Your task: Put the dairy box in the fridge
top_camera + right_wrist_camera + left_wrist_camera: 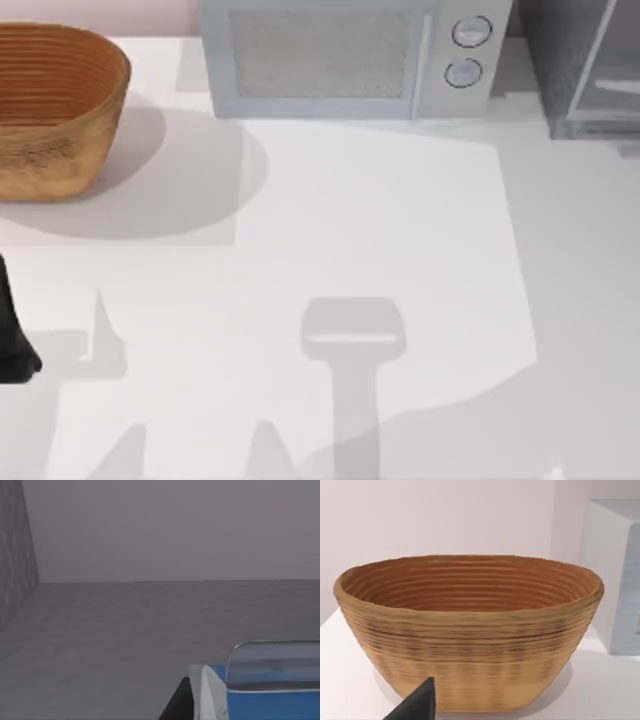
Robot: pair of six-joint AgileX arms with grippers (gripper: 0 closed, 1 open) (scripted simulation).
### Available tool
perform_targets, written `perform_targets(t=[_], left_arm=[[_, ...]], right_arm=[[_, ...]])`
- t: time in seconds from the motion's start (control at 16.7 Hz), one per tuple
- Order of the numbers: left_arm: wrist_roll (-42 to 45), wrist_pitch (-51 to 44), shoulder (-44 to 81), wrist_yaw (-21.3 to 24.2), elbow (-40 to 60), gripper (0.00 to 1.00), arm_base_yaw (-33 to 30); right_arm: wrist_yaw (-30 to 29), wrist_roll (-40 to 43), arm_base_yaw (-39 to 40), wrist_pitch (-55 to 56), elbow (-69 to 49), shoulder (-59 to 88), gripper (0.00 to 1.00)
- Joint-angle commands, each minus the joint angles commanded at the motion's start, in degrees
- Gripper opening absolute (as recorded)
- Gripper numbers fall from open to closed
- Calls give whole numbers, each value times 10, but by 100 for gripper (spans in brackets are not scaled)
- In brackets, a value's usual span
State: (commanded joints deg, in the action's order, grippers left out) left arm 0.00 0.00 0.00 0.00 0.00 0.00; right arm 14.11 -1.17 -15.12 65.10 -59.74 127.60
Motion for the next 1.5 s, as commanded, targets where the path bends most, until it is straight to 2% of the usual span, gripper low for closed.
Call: perform_targets(t=[0.48,0.66,0.9,1.5], left_arm=[[0,0,0,0,0,100,0],[0,0,0,0,0,100,0],[0,0,0,0,0,100,0],[0,0,0,0,0,100,0]], right_arm=[[-21,1,18,-135,-276,91,0],[-28,3,26,-175,-320,118,0],[-29,3,27,-178,-323,120,0],[-29,3,27,-178,-323,120,75]])
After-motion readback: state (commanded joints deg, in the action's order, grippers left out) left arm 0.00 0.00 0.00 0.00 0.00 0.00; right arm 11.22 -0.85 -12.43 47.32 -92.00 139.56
